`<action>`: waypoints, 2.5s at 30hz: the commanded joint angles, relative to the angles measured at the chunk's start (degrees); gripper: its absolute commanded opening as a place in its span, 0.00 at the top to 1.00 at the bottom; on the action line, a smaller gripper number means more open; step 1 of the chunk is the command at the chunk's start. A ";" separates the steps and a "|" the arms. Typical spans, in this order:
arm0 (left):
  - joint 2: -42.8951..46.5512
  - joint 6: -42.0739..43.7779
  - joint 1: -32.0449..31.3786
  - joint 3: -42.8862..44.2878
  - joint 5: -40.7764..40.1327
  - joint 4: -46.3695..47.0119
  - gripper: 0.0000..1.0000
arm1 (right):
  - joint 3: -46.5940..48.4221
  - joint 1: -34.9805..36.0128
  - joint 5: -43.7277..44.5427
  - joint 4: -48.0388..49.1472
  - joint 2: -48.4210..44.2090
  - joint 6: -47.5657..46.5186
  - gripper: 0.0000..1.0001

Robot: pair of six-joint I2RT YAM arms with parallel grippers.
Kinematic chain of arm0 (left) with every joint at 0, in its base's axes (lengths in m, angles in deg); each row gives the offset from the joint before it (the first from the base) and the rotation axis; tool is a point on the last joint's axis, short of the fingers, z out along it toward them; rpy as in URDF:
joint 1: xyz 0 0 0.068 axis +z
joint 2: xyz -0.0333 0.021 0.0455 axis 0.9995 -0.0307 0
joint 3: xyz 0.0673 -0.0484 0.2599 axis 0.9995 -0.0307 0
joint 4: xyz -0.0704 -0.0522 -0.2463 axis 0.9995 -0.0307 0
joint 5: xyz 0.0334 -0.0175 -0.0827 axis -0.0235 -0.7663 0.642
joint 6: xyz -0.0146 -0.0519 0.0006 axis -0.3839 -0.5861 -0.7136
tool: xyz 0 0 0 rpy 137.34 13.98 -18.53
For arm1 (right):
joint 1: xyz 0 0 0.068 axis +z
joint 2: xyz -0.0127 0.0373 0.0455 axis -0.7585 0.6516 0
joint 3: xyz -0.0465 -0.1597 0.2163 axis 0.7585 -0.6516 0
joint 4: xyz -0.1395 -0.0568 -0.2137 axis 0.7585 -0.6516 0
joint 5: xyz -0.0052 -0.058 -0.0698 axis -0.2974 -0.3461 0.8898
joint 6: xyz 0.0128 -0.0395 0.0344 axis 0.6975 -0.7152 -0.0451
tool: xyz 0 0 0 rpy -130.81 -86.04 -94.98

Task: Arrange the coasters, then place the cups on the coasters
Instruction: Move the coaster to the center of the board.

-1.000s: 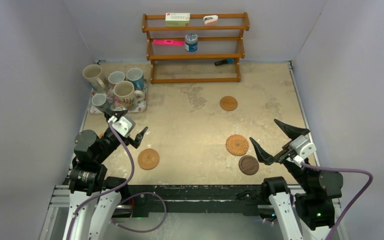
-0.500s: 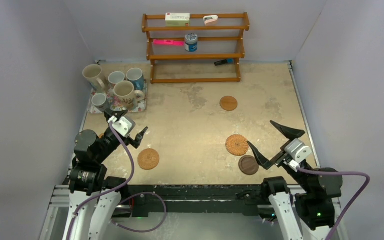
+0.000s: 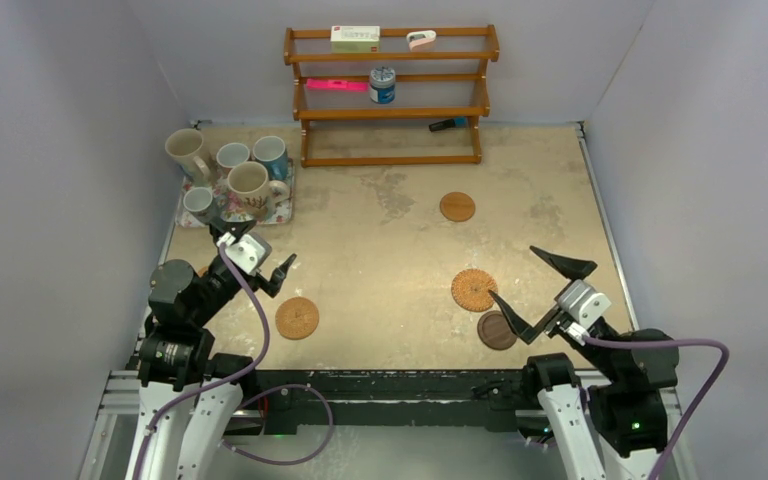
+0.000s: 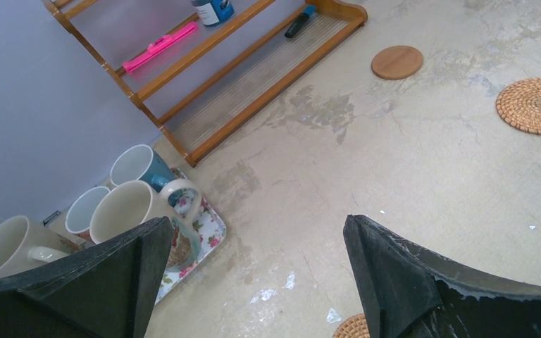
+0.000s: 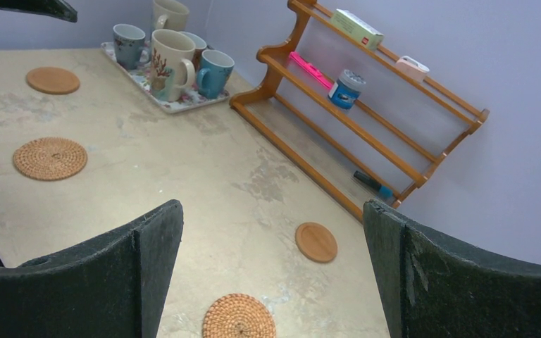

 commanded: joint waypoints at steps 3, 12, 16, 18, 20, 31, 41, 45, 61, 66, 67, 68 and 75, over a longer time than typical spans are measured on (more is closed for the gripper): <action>0.03 0.85 0.17 -0.59 1.17 0.54 0.01 | -1.58 0.35 3.68 3.80 3.21 1.40 0.01; -2.10 8.97 0.17 4.58 3.40 -7.58 0.01 | 8.57 0.31 11.87 -1.63 28.40 2.11 0.01; -1.59 7.35 0.17 2.42 0.51 -7.12 0.01 | 13.81 0.32 18.96 -4.62 40.22 2.37 0.01; -0.55 6.19 0.17 -0.39 -0.58 -6.05 0.01 | 13.51 0.42 19.56 -4.47 44.25 2.64 0.01; -0.02 6.22 0.17 -1.25 -1.03 -5.81 0.01 | 12.01 1.89 20.15 -4.19 45.81 2.94 0.01; -0.65 5.57 0.19 -1.29 -1.33 -5.67 0.01 | 4.32 9.92 26.24 -6.64 42.14 -0.71 0.01; 0.42 5.94 0.26 -1.65 -0.77 -5.95 0.02 | 1.30 11.61 29.36 -5.55 42.43 -2.12 0.01; 0.27 6.03 0.25 -1.73 -0.85 -5.83 0.02 | 0.76 12.02 30.93 -5.19 41.10 -2.28 0.01; 0.35 6.11 0.26 -1.91 -1.03 -5.82 0.02 | -0.75 12.20 32.45 -4.54 37.73 -2.71 0.01; 0.43 6.18 0.26 -2.00 -1.03 -5.82 0.02 | -0.51 12.70 32.68 -3.78 38.59 -2.80 0.01; 0.51 6.19 0.26 -2.00 -1.03 -5.74 0.02 | -0.08 12.78 32.67 -3.79 39.13 -2.80 0.01; 0.55 6.21 0.26 -2.00 -1.03 -5.68 0.02 | 0.52 12.97 32.67 -3.89 39.91 -2.78 0.01; 0.71 6.31 0.25 -2.09 -0.69 -5.68 0.02 | 4.73 13.81 33.35 -5.27 46.43 -2.57 0.01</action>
